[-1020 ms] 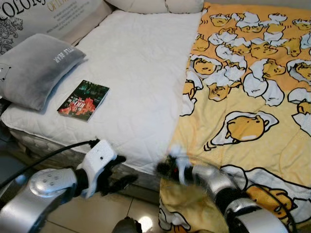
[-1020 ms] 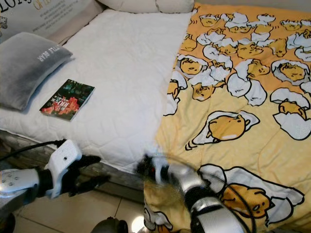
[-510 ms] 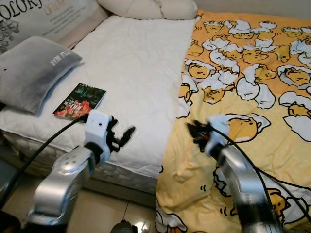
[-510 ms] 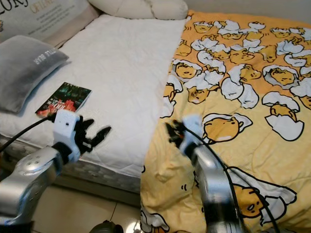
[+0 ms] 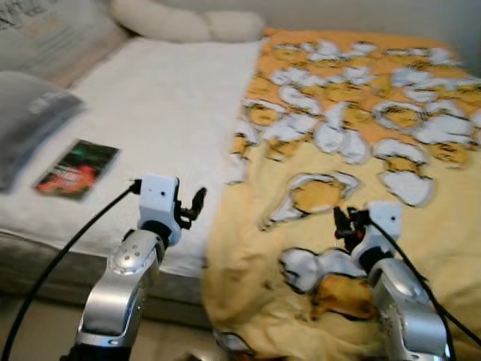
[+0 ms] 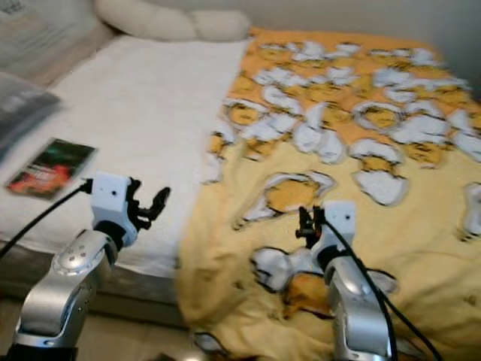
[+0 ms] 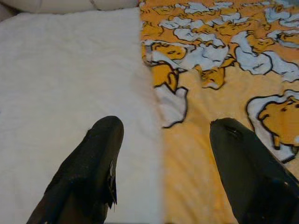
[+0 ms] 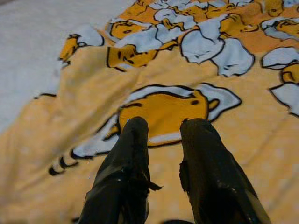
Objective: Clean up the room
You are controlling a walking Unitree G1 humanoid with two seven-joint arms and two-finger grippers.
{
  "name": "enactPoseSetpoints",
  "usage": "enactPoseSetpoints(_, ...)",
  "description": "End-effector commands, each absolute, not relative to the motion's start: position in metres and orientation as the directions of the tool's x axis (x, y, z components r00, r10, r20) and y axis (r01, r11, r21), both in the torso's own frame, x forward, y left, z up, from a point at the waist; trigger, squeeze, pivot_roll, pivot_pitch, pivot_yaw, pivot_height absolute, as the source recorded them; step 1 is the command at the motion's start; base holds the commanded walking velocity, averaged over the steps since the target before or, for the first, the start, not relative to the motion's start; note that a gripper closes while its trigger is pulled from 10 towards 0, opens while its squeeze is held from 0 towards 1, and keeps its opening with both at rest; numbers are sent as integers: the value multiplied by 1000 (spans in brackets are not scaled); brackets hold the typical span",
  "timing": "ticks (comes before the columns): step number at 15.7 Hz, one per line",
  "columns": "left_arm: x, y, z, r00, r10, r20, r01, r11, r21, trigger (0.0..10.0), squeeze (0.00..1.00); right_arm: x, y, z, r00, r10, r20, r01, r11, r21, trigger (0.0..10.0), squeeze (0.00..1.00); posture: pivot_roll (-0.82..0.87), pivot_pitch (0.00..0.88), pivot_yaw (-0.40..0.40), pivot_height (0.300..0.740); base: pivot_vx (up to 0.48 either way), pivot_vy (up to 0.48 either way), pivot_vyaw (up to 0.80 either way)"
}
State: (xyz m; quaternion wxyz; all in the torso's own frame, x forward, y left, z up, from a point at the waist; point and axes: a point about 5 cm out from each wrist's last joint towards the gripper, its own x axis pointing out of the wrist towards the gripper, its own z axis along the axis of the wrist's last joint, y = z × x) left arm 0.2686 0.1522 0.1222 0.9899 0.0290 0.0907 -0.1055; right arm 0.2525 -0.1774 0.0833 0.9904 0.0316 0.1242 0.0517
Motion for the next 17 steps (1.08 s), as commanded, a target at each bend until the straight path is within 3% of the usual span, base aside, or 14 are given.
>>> enactPoseSetpoints(1,269,155,120,965,-182,-191,195,980,49,10000,0,256,-171,88,964,122,-235,-111,992,63,10000,0,-10,0,18,740,0,-480,0)
enactPoseSetpoints(9,279,146,122,959,-230,-168,246,966,80,10000,0,253,-183,85,961,20,-277,-2,998,67,10000,0,-35,0,43,740,0,-480,0)
enactPoseSetpoints(17,286,136,120,949,-268,-166,284,956,77,10000,0,248,-194,85,953,-44,-299,65,996,61,10000,0,-73,0,63,740,0,-480,-765)
